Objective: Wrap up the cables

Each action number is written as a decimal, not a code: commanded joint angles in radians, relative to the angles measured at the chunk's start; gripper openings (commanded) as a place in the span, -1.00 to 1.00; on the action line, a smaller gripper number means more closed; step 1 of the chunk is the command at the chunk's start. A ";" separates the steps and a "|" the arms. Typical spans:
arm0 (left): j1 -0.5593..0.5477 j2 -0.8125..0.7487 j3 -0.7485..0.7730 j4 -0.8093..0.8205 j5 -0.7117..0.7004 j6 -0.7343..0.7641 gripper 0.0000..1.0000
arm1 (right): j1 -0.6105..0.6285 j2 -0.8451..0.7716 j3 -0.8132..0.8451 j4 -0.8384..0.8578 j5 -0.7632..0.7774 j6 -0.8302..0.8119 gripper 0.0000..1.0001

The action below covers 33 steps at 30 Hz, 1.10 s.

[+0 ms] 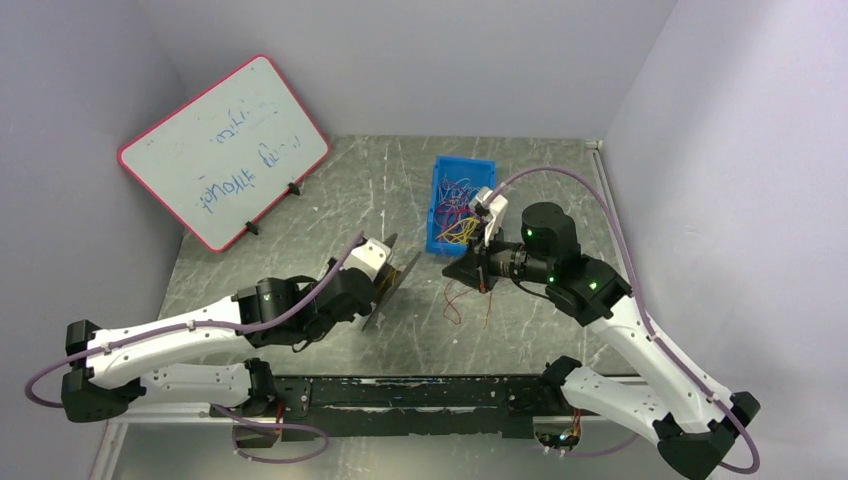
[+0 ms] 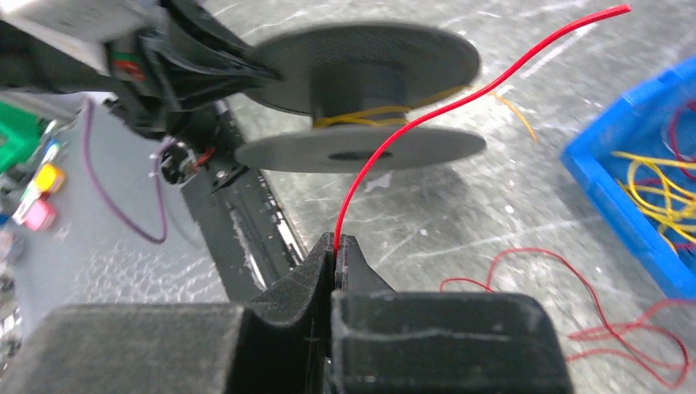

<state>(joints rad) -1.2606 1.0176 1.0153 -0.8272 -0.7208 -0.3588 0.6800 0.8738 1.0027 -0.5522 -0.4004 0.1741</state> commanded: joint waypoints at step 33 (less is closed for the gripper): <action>0.128 -0.027 -0.160 0.304 0.418 0.344 -0.86 | 0.109 0.167 0.208 -0.357 0.071 -1.300 -1.00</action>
<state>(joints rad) -1.1931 0.9874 0.8520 -0.6132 -0.3866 -0.0811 0.7498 1.0355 1.2175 -0.8745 -0.4492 -0.9142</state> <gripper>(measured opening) 0.079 0.016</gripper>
